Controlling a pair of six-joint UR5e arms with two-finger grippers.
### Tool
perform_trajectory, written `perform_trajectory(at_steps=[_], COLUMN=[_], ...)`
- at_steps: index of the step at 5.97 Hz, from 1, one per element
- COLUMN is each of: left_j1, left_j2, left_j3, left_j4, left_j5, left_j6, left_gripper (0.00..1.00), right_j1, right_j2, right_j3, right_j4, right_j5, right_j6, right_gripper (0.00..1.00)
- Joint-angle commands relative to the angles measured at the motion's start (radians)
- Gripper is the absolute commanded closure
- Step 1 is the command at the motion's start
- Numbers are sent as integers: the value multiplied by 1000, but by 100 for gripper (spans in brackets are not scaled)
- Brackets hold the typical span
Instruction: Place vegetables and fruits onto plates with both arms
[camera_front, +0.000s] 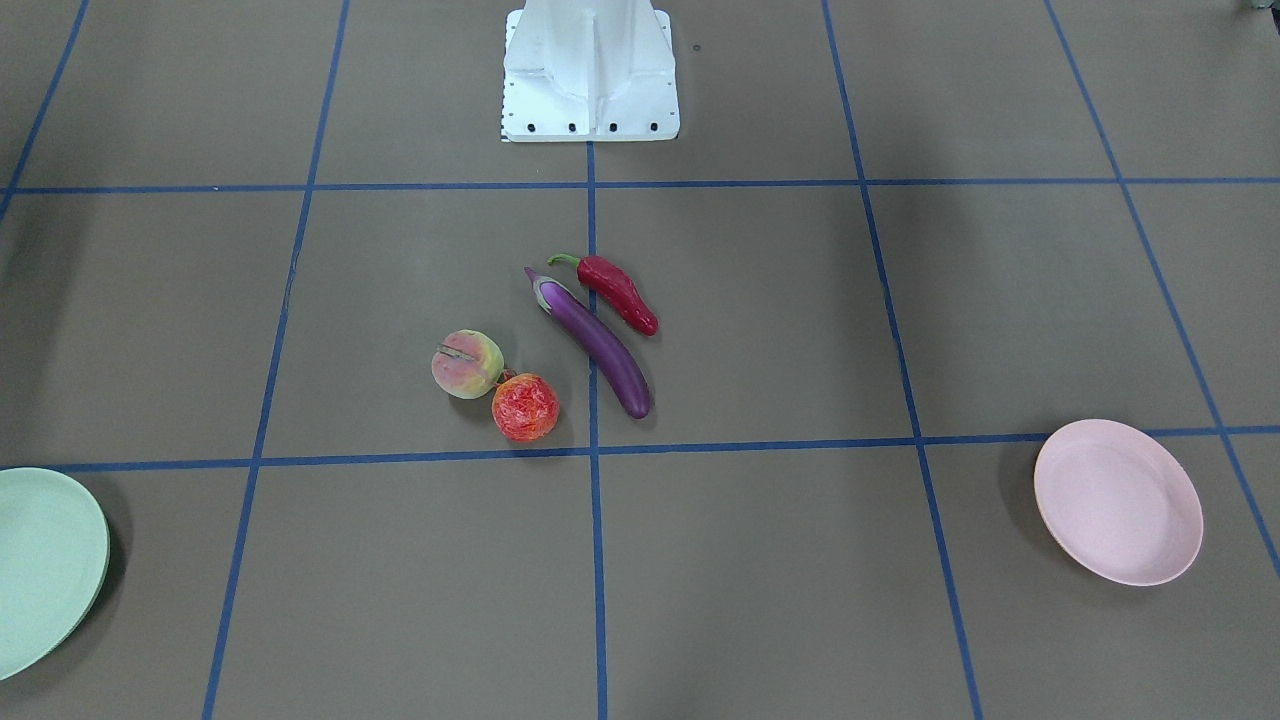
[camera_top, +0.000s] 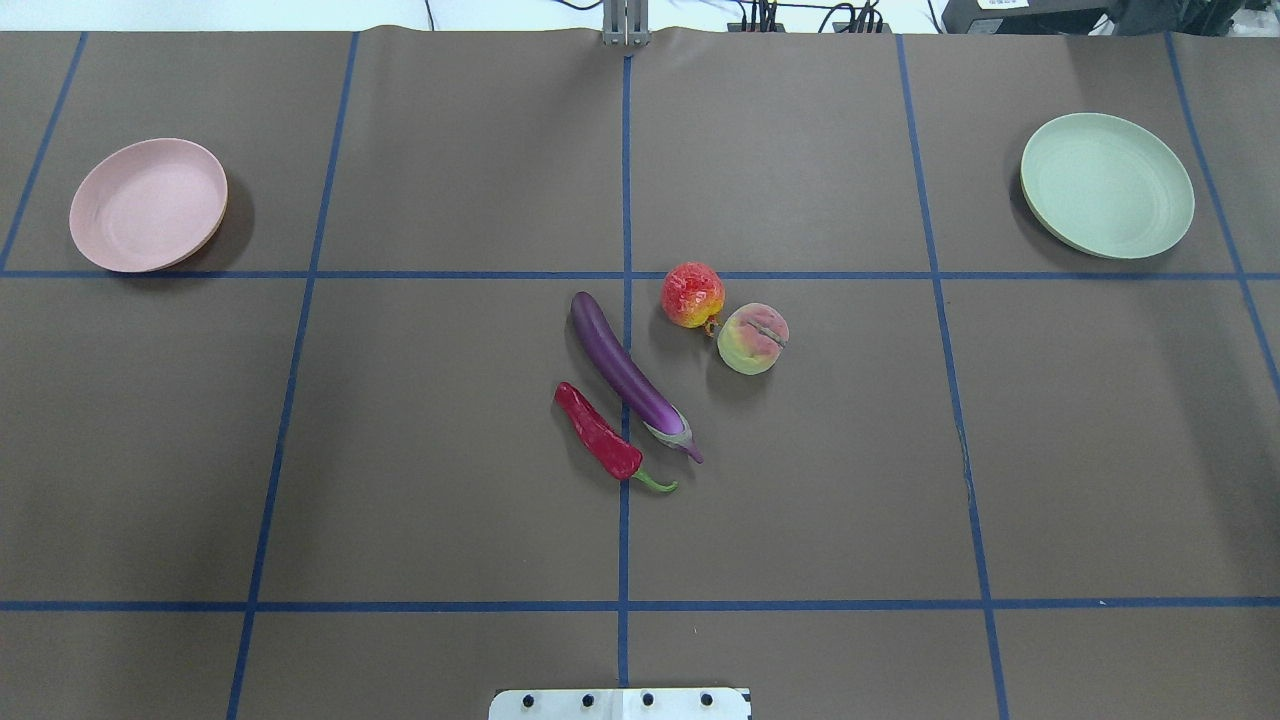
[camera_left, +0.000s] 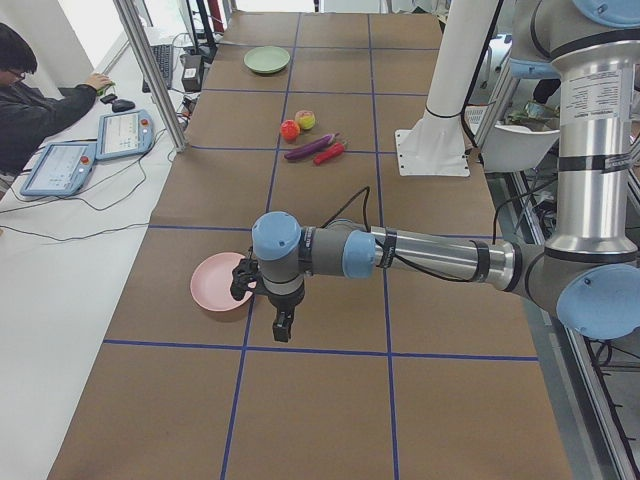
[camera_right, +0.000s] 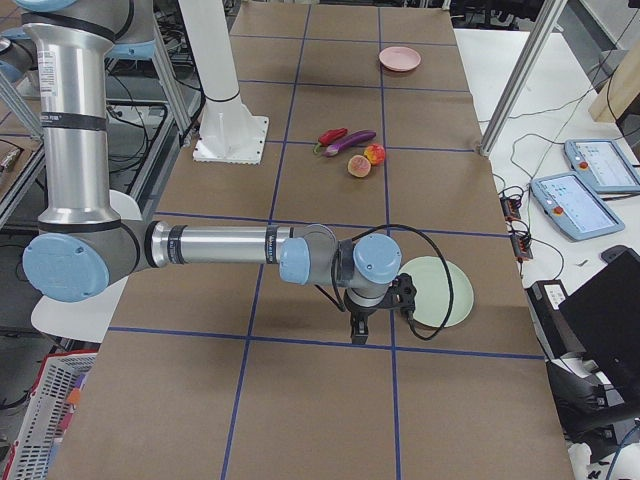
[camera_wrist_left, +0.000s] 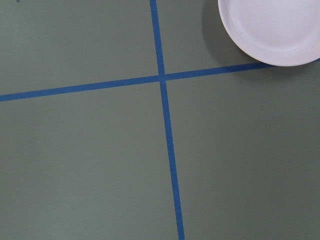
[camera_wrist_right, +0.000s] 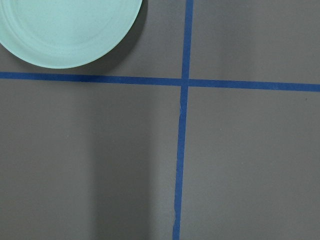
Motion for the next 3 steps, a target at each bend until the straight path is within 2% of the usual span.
perform_trajectory(at_steps=[1, 3], left_j1=[0, 1], left_j2=[4, -14], left_j3=[-1, -19], left_j4=[0, 3], left_j5=[0, 3], left_j6=[-1, -10], left_gripper=[0, 0], right_j1=[0, 0], right_j2=[8, 11], right_j3=[4, 4], right_j4=[0, -1], right_j5=[1, 3], right_j6=[0, 1], right_gripper=[0, 0])
